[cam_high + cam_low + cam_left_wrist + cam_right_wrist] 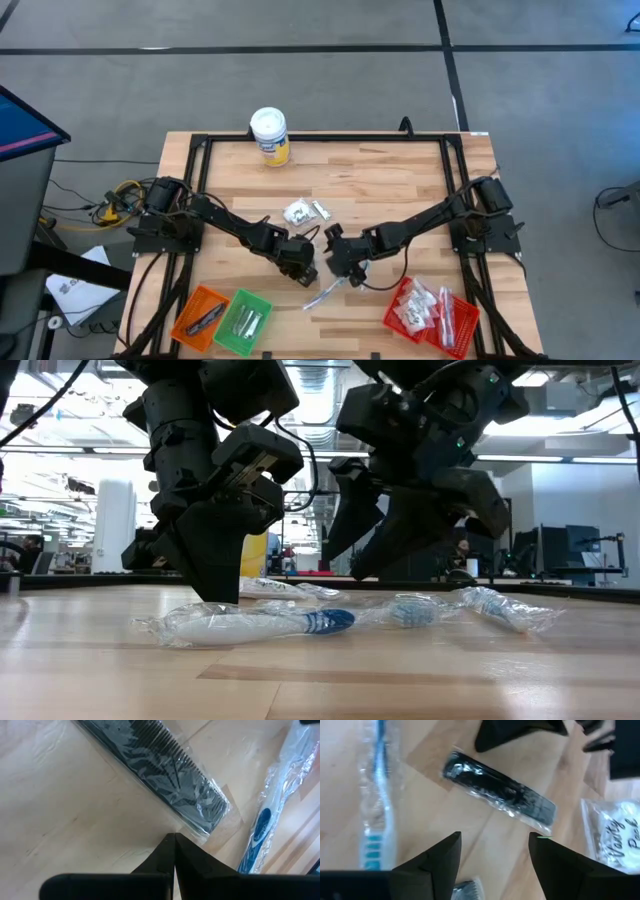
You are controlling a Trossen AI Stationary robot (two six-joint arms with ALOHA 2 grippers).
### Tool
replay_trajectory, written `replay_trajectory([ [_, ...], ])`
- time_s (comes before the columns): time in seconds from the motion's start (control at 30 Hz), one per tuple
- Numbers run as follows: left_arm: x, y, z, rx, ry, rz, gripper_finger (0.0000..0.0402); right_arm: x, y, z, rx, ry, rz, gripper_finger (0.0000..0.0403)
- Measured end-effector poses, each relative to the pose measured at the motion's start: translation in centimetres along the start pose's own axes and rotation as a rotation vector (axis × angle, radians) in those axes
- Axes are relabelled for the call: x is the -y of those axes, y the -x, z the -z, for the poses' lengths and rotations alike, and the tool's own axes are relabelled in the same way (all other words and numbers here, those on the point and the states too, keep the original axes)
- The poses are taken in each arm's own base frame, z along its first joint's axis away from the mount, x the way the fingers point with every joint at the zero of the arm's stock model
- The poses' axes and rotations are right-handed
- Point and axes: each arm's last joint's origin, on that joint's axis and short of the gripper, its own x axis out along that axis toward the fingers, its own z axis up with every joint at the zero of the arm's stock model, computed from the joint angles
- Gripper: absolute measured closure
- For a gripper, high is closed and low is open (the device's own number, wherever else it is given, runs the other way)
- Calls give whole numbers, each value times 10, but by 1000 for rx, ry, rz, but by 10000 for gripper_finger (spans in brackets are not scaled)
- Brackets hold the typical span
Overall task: Pick & Place Travel size toiletries
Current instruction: Put the black comb into the orange basket
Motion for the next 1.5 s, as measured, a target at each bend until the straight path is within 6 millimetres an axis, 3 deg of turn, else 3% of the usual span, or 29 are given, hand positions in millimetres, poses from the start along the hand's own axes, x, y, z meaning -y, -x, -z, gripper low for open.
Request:
replay_trajectory([
  [0.3, 2, 9, -3, 64, -12, 9, 401, 2, 0, 0, 5, -22, 5, 194],
  [0.53, 7, 30, -8, 235, -60, 4, 401, 2, 0, 0, 4, -124, 7, 201],
  [0.73, 0, 24, -20, 222, -78, -15, 401, 3, 0, -1, 25, -172, 7, 206],
  [0.83, -3, 21, -25, 201, -68, -10, 401, 5, -1, 0, 26, -301, -11, 208],
  [0.97, -4, 21, -27, 189, -81, -3, 401, 12, -2, 3, 21, -598, -39, 207],
  [1.13, -3, 21, -25, 189, -82, -2, 401, 19, -2, 1, 75, -790, -70, 204],
  [1.5, 12, 23, -1, 169, -85, 48, 401, 15, -2, -1, 72, -813, -103, 214],
])
